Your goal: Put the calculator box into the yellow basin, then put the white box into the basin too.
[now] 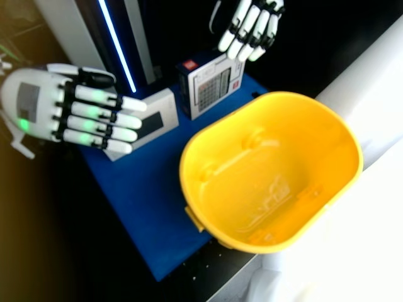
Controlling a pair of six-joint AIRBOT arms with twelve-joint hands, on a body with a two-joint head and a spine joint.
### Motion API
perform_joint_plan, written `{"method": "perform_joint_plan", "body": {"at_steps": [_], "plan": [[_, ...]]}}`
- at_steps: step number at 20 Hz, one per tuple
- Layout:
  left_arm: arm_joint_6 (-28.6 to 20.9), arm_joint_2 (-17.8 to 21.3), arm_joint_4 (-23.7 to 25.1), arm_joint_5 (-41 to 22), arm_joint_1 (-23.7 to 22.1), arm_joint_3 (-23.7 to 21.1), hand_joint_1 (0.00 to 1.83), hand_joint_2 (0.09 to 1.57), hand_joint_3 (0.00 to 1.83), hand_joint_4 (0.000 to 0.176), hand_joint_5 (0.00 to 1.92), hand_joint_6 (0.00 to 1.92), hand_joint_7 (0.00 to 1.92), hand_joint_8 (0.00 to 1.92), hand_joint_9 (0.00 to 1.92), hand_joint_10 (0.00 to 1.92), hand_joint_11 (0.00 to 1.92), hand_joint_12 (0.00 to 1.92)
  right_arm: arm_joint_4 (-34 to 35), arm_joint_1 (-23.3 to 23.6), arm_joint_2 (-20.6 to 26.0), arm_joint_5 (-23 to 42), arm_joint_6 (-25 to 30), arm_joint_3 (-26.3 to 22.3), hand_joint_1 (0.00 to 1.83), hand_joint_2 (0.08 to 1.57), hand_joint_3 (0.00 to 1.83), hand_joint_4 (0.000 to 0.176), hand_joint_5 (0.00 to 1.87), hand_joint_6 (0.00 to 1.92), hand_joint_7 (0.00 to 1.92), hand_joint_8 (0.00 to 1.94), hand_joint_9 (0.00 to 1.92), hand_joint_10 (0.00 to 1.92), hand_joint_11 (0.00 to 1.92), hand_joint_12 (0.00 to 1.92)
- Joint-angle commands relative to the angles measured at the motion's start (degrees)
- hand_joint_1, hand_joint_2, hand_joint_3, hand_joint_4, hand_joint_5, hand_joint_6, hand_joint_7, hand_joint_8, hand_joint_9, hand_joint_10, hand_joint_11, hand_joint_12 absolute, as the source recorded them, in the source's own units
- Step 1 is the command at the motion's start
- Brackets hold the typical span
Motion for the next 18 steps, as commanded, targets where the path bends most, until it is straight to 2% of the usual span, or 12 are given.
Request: {"method": "perform_joint_plan", "body": {"at_steps": [1,2,4,6,7,9,10,12,13,15,16,18], "plan": [[-0.40,-0.38,-1.12,-6.41,-0.95,0.00,0.62,0.77,0.00,0.119,0.42,0.01,0.35,0.02,0.28,0.20,0.00,1.18,-0.21,0.25,-0.20,-6.56,0.56,0.15,0.70,0.76,0.00,0.000,0.65,0.07,0.64,0.04,0.57,0.25,0.13,1.29],[-0.40,-0.38,-1.06,-6.33,-1.06,-0.03,0.63,0.78,0.00,0.099,0.44,0.01,0.38,0.02,0.30,0.20,0.00,1.22,-0.20,0.25,-0.26,-6.42,0.56,0.24,0.70,0.75,0.00,0.000,0.67,0.06,0.66,0.04,0.60,0.26,0.15,1.30],[-0.40,-0.50,-0.86,-5.68,-1.22,0.04,0.62,0.77,0.00,0.120,0.44,0.01,0.37,0.01,0.32,0.20,0.00,1.23,-0.01,0.26,-0.51,-6.14,0.49,0.59,0.70,0.74,0.00,0.000,0.65,0.04,0.64,0.02,0.58,0.27,0.13,1.33],[-0.41,-1.82,-0.64,-3.31,-1.54,0.82,0.63,0.77,0.00,0.116,0.43,0.00,0.39,0.02,0.33,0.20,0.00,1.21,0.96,0.26,-1.55,-5.67,0.29,1.42,0.68,0.75,0.00,0.000,0.63,0.01,0.64,0.01,0.50,0.41,0.10,1.35],[-0.55,-2.79,-0.59,-1.80,-1.82,1.39,0.67,0.78,0.00,0.090,0.38,0.00,0.37,0.00,0.30,0.17,0.00,1.10,1.33,0.30,-1.96,-4.54,0.28,1.68,0.69,0.74,0.00,0.000,0.64,0.01,0.65,0.01,0.43,0.52,0.05,1.39],[-2.47,-5.27,0.31,1.51,-1.88,3.42,0.63,0.77,0.00,0.095,0.34,0.00,0.31,0.00,0.26,0.11,0.00,1.00,1.88,0.46,-3.54,-1.83,0.26,2.82,0.67,0.73,0.00,0.000,0.67,0.02,0.71,0.04,0.42,0.67,0.09,1.39],[-4.26,-6.88,1.28,4.15,-1.86,4.85,0.62,0.80,0.01,0.054,0.34,0.00,0.33,0.01,0.29,0.10,0.00,1.03,2.00,0.71,-4.40,0.15,0.26,3.39,0.62,0.74,0.00,0.000,0.66,0.01,0.69,0.03,0.40,0.66,0.07,1.39],[-4.99,-8.21,1.99,7.01,-1.78,6.11,0.60,0.79,0.00,0.064,0.35,0.00,0.35,0.01,0.31,0.09,0.00,1.09,1.97,1.17,-5.29,2.02,0.25,3.90,0.64,0.77,0.01,0.000,0.57,0.00,0.60,0.00,0.30,0.65,0.00,1.45],[-5.04,-9.00,2.14,8.52,-1.42,6.75,0.57,0.78,0.00,0.108,0.32,0.00,0.31,0.00,0.27,0.07,0.00,1.13,1.65,1.65,-5.98,3.17,0.22,4.22,0.66,0.78,0.01,0.000,0.55,0.00,0.57,0.00,0.29,0.65,0.00,1.42],[-5.10,-9.88,2.14,9.78,-0.75,7.38,0.63,0.77,0.00,0.047,0.38,0.02,0.39,0.02,0.33,0.11,0.00,1.37,0.82,2.39,-6.84,4.47,0.22,4.58,0.75,0.77,0.00,0.000,0.58,0.01,0.61,0.01,0.35,0.64,0.06,1.36],[-5.32,-10.40,2.18,10.48,-0.23,7.75,0.64,0.79,0.00,0.016,0.39,0.02,0.40,0.02,0.33,0.11,0.00,1.31,0.19,2.95,-7.39,5.48,0.22,4.85,0.74,0.76,0.00,0.000,0.59,0.01,0.60,0.01,0.37,0.59,0.06,1.37],[-7.15,-11.12,3.52,11.23,0.43,8.42,0.73,0.87,0.02,0.000,0.46,0.03,0.43,0.02,0.37,0.12,0.00,1.35,-0.40,3.65,-8.22,6.34,0.22,5.32,0.92,0.89,0.02,0.000,0.67,0.04,0.70,0.04,0.42,0.70,0.07,1.54]]}}
